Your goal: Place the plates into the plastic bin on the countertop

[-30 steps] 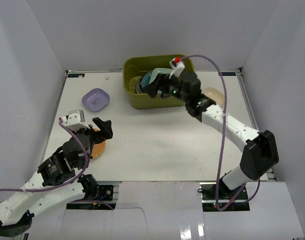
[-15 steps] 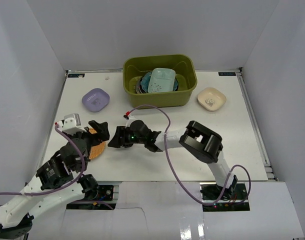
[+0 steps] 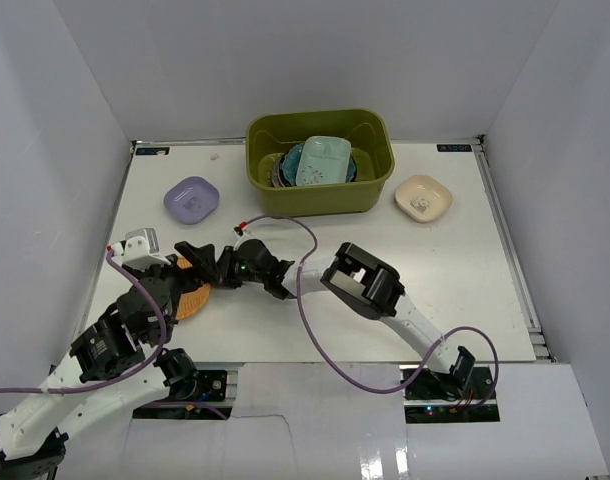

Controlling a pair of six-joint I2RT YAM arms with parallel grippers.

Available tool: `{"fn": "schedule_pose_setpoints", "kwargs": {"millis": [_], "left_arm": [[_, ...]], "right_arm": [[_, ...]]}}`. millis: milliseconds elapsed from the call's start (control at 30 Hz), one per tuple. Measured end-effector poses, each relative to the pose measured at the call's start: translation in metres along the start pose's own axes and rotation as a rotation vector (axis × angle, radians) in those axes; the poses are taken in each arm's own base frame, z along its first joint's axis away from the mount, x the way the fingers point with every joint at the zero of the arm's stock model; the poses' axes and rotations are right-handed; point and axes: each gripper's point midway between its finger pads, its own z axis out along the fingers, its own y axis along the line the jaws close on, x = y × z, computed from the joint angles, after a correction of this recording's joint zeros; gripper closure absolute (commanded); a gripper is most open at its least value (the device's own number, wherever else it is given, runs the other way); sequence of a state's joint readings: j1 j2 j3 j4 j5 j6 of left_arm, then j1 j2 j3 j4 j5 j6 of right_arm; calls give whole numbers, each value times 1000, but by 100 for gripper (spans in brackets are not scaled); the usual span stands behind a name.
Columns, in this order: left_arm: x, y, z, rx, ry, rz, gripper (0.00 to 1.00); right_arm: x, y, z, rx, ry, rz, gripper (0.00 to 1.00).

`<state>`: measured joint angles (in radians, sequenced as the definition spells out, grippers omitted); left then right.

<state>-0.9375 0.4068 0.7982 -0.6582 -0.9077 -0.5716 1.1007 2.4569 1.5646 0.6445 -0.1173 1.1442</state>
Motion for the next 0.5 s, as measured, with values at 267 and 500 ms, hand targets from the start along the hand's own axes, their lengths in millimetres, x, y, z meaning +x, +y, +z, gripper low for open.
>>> {"fn": "schedule_pose_setpoints", "kwargs": {"millis": [267, 500], "left_arm": [[-1, 2, -1, 0, -6, -7, 2], [-2, 4, 0, -17, -12, -18, 2]], "right_arm": [[-6, 0, -89, 79, -37, -89, 92], [-180, 93, -227, -2, -411, -336, 92]]}}
